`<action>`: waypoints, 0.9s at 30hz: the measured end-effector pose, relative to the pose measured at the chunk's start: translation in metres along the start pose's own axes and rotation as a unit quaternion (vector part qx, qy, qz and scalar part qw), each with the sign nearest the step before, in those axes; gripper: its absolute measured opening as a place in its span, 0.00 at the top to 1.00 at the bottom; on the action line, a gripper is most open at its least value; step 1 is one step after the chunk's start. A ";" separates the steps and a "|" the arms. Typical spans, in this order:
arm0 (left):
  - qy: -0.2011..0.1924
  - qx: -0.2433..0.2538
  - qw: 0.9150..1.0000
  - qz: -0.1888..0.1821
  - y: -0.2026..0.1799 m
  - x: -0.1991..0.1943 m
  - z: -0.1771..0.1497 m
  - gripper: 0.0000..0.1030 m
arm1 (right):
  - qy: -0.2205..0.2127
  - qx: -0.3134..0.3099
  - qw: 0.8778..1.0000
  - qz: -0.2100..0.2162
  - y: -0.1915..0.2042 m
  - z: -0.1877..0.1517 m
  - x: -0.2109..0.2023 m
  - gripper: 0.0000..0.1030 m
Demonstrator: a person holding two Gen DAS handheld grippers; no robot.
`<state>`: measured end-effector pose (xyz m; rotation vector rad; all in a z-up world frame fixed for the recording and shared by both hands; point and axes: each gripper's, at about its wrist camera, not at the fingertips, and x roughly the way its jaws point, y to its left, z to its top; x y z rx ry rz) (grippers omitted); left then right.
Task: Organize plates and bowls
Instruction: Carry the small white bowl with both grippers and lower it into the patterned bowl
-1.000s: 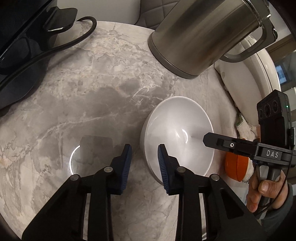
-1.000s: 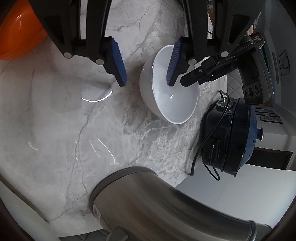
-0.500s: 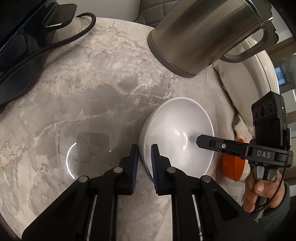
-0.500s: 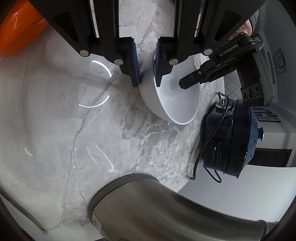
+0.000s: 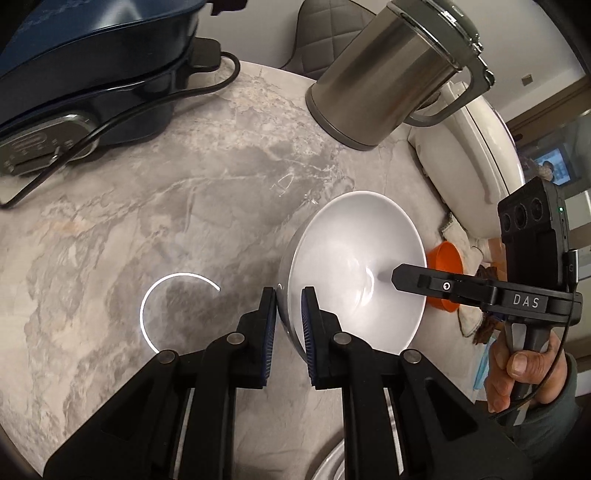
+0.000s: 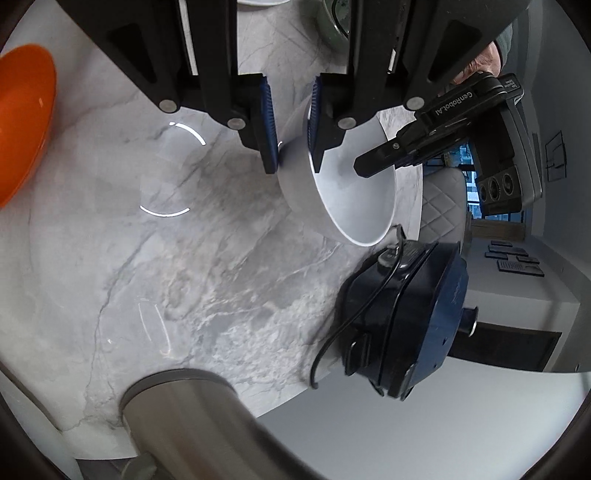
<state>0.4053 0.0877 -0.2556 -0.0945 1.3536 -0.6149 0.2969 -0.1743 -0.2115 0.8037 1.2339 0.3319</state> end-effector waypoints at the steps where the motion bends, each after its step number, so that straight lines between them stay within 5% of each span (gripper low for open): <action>1: -0.002 -0.005 1.000 0.003 0.003 -0.010 -0.011 0.88 | 0.005 -0.007 1.000 0.002 0.009 -0.008 0.001 0.82; 14: -0.012 -0.109 0.994 0.028 0.066 -0.109 -0.202 0.88 | 0.104 -0.084 0.991 0.026 0.100 -0.129 0.058 0.80; 20: 0.011 -0.132 0.991 0.030 0.083 -0.101 -0.264 0.88 | 0.144 -0.091 0.985 0.008 0.106 -0.174 0.087 0.80; 27: 0.033 -0.137 0.990 0.025 0.091 -0.074 -0.292 0.88 | 0.157 -0.087 0.983 -0.029 0.093 -0.207 0.102 0.80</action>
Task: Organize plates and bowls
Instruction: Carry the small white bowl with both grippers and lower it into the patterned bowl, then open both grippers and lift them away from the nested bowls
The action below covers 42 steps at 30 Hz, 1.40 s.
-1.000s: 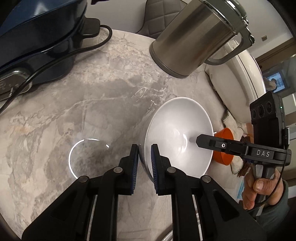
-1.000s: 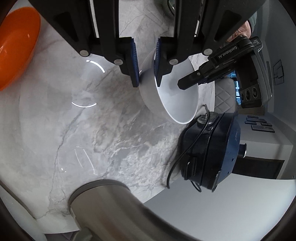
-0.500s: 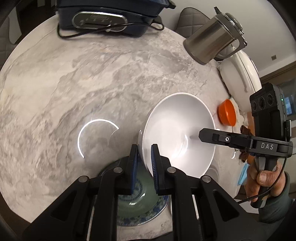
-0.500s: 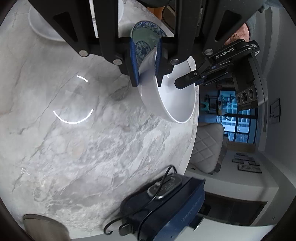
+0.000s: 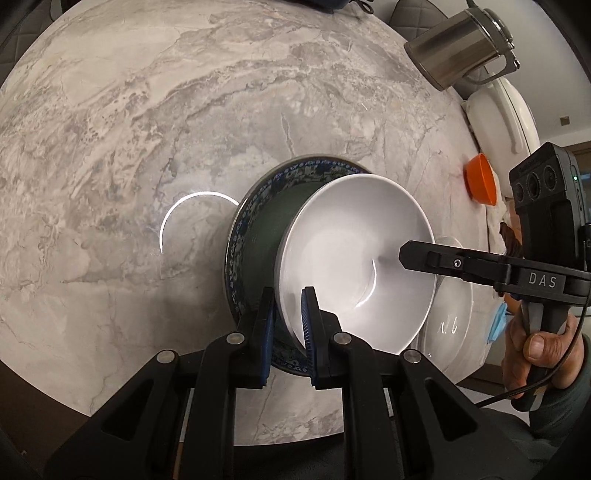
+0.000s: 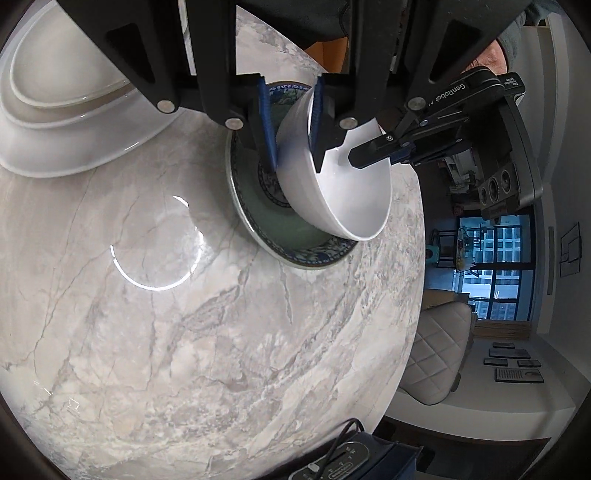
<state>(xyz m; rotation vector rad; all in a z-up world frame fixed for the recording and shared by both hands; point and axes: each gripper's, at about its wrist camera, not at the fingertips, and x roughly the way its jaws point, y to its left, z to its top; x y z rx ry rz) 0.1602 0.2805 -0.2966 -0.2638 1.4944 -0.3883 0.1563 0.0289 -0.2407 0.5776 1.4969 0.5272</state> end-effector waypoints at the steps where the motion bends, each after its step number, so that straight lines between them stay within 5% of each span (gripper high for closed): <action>1: 0.001 0.002 1.000 0.002 0.001 0.002 -0.003 0.88 | 0.000 0.000 1.000 -0.005 0.000 -0.002 0.002 0.80; 16: -0.009 0.007 1.000 0.006 0.001 0.011 0.009 0.87 | -0.011 -0.025 0.998 -0.058 0.002 -0.005 0.012 0.83; 25: -0.051 -0.018 0.998 -0.015 0.011 -0.019 0.005 0.84 | -0.010 -0.042 0.995 -0.093 0.009 -0.001 0.016 0.90; 28: -0.064 -0.017 0.998 -0.021 0.007 -0.029 0.006 0.84 | -0.009 -0.048 0.994 -0.101 0.013 -0.002 0.016 0.87; 30: -0.077 -0.010 0.997 -0.024 0.000 -0.037 0.009 0.83 | -0.010 -0.050 0.994 -0.099 0.016 -0.003 0.016 0.75; 31: -0.087 -0.008 0.996 -0.025 -0.004 -0.043 0.012 0.75 | -0.012 -0.053 0.994 -0.095 0.019 -0.005 0.014 0.69; 33: -0.111 0.000 0.993 -0.034 -0.015 -0.054 0.018 0.36 | -0.023 -0.058 0.995 -0.079 0.024 -0.010 0.005 0.42; 34: -0.126 0.007 0.991 -0.041 -0.022 -0.060 0.022 0.12 | -0.036 -0.064 0.995 -0.070 0.028 -0.013 -0.003 0.35; 39: -0.153 0.045 0.983 -0.088 -0.077 -0.074 0.047 0.04 | -0.141 -0.063 0.987 0.044 0.015 -0.029 -0.075 0.15; 42: -0.157 0.083 0.979 -0.096 -0.126 -0.068 0.069 0.04 | -0.211 -0.005 0.976 0.057 -0.037 -0.034 -0.132 0.15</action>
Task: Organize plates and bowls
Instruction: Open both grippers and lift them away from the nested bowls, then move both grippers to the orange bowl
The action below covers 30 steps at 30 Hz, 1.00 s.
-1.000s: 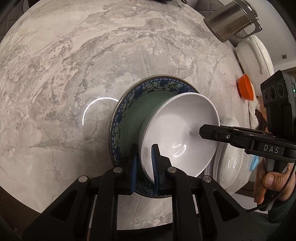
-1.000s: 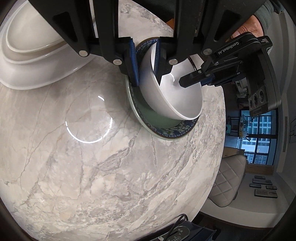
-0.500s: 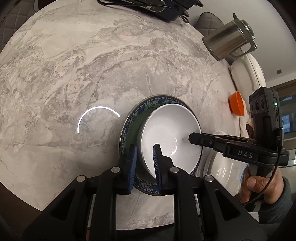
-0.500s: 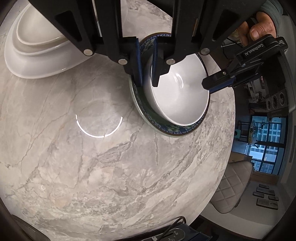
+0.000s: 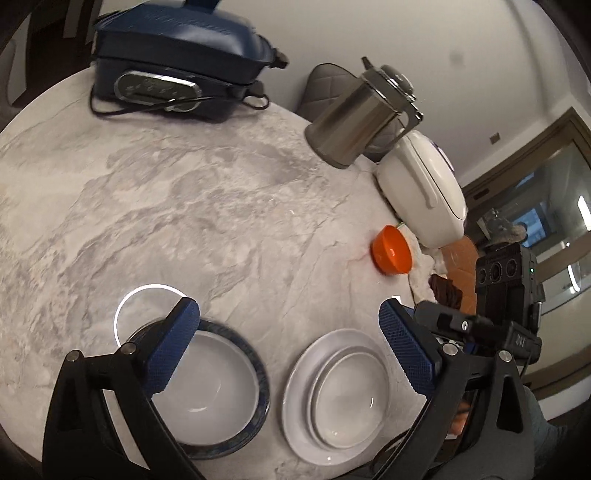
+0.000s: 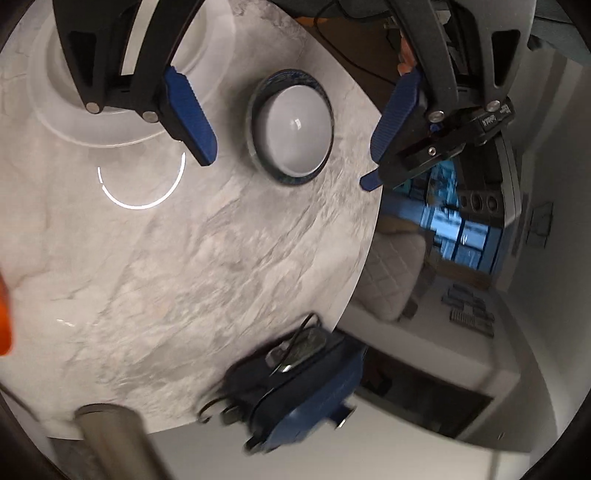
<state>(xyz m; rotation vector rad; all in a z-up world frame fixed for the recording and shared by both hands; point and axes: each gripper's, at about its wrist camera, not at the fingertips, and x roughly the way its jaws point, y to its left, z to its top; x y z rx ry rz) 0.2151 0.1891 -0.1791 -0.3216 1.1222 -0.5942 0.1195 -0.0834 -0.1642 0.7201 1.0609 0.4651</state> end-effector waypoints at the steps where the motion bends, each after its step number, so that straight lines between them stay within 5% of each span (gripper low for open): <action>1: 0.016 0.010 1.000 -0.006 -0.014 0.014 0.009 0.04 | -0.023 0.022 0.999 -0.013 -0.021 0.007 -0.022 0.15; 3: 0.058 0.025 0.998 -0.013 -0.043 0.046 0.031 0.04 | -0.076 0.073 0.993 -0.048 -0.068 0.019 -0.069 0.15; 6: 0.093 0.093 0.991 0.028 -0.092 0.100 0.062 0.04 | -0.140 0.145 0.976 -0.085 -0.140 0.035 -0.137 0.14; 10: 0.126 0.123 0.983 0.058 -0.137 0.186 0.095 0.04 | -0.151 0.183 0.964 -0.119 -0.207 0.063 -0.180 0.14; 15: 0.161 0.169 0.969 0.085 -0.182 0.276 0.106 0.06 | -0.096 0.208 0.967 -0.114 -0.264 0.083 -0.161 0.19; 19: 0.184 0.194 0.961 0.073 -0.199 0.323 0.101 0.06 | -0.061 0.212 0.973 -0.075 -0.280 0.082 -0.136 0.30; 24: 0.210 0.184 0.960 0.033 -0.199 0.358 0.099 0.06 | -0.063 0.203 0.976 -0.052 -0.284 0.083 -0.127 0.30; 30: 0.242 0.170 0.955 0.031 -0.188 0.386 0.087 0.29 | -0.048 0.199 0.978 -0.047 -0.293 0.089 -0.124 0.36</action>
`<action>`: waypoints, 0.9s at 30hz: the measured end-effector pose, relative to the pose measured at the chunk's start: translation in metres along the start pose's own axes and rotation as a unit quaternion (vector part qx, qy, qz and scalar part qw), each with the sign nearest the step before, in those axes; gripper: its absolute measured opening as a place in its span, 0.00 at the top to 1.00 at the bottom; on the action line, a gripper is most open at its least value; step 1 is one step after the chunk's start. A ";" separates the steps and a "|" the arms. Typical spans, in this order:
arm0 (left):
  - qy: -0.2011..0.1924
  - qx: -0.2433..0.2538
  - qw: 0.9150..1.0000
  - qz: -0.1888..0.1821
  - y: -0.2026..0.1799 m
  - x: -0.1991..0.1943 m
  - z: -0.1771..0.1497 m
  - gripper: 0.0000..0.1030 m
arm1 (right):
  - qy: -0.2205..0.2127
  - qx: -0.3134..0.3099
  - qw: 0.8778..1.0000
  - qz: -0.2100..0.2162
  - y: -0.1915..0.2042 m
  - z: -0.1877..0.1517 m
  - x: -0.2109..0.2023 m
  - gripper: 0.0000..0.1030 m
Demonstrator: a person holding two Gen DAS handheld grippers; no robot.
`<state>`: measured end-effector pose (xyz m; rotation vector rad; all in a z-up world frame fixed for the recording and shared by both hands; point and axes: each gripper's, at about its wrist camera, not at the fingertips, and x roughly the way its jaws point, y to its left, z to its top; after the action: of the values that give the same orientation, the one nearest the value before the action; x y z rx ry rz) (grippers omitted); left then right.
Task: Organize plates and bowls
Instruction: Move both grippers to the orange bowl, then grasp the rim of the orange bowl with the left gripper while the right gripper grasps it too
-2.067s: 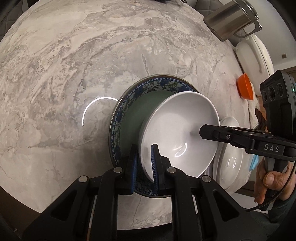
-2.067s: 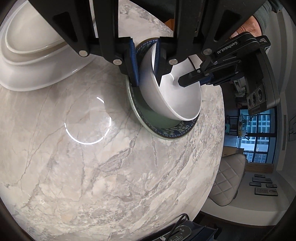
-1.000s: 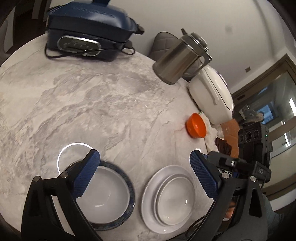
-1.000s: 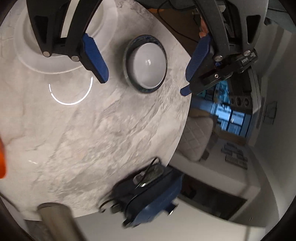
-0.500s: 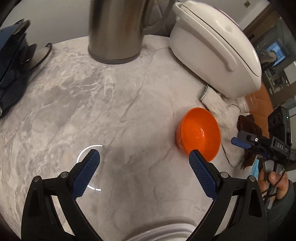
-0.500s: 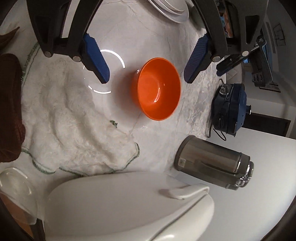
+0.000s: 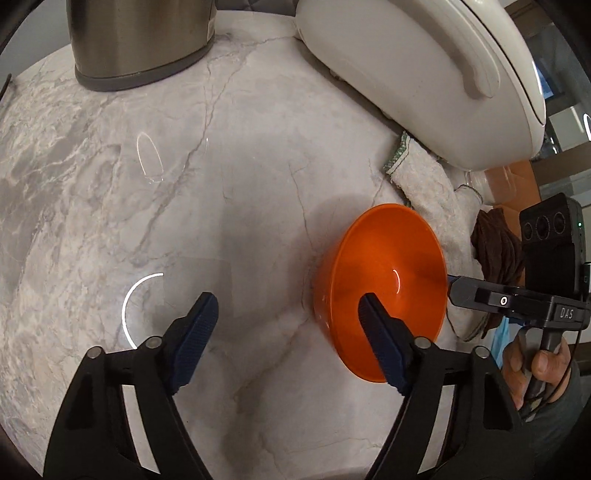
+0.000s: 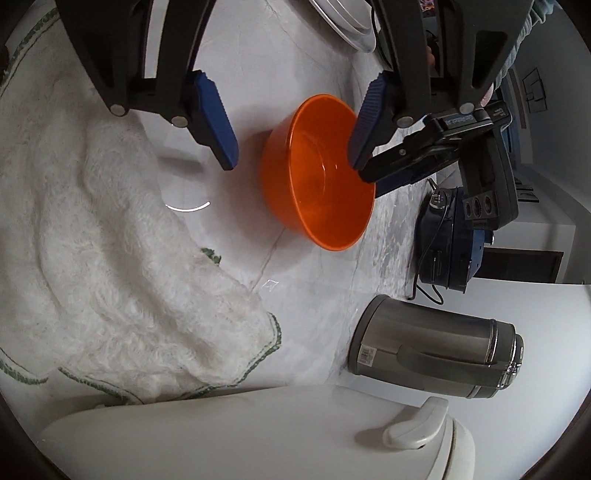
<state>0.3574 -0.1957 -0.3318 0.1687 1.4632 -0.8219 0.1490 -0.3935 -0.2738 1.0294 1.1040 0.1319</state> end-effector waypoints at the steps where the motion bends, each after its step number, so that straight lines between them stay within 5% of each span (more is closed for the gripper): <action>1: 0.002 -0.001 1.000 0.001 0.000 0.003 -0.001 0.29 | 0.000 0.001 1.000 0.001 -0.001 0.001 0.000 0.36; 5: 0.002 0.001 1.000 -0.006 -0.005 0.012 -0.002 0.39 | -0.001 0.001 1.000 0.005 -0.004 0.002 -0.002 0.38; 14: -0.011 0.006 1.000 -0.010 -0.021 0.022 0.001 0.40 | -0.003 0.000 1.000 0.008 0.000 0.003 -0.001 0.39; 17: -0.012 0.002 1.000 -0.015 -0.021 0.021 0.003 0.60 | -0.004 0.003 1.000 0.011 -0.001 0.003 -0.001 0.44; 20: -0.011 -0.001 1.000 -0.016 -0.020 0.022 0.003 0.71 | -0.001 0.000 1.000 0.010 -0.001 0.004 0.001 0.60; 22: -0.010 0.004 1.000 -0.015 -0.021 0.022 0.001 0.88 | 0.003 0.001 1.000 0.007 -0.002 0.004 0.002 0.85; 27: -0.017 0.009 1.000 0.001 -0.029 0.023 0.001 0.92 | 0.008 0.005 1.000 0.001 -0.002 0.002 0.005 0.85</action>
<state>0.3391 -0.2267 -0.3416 0.1690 1.4244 -0.8334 0.1523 -0.3932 -0.2785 1.0400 1.1203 0.1361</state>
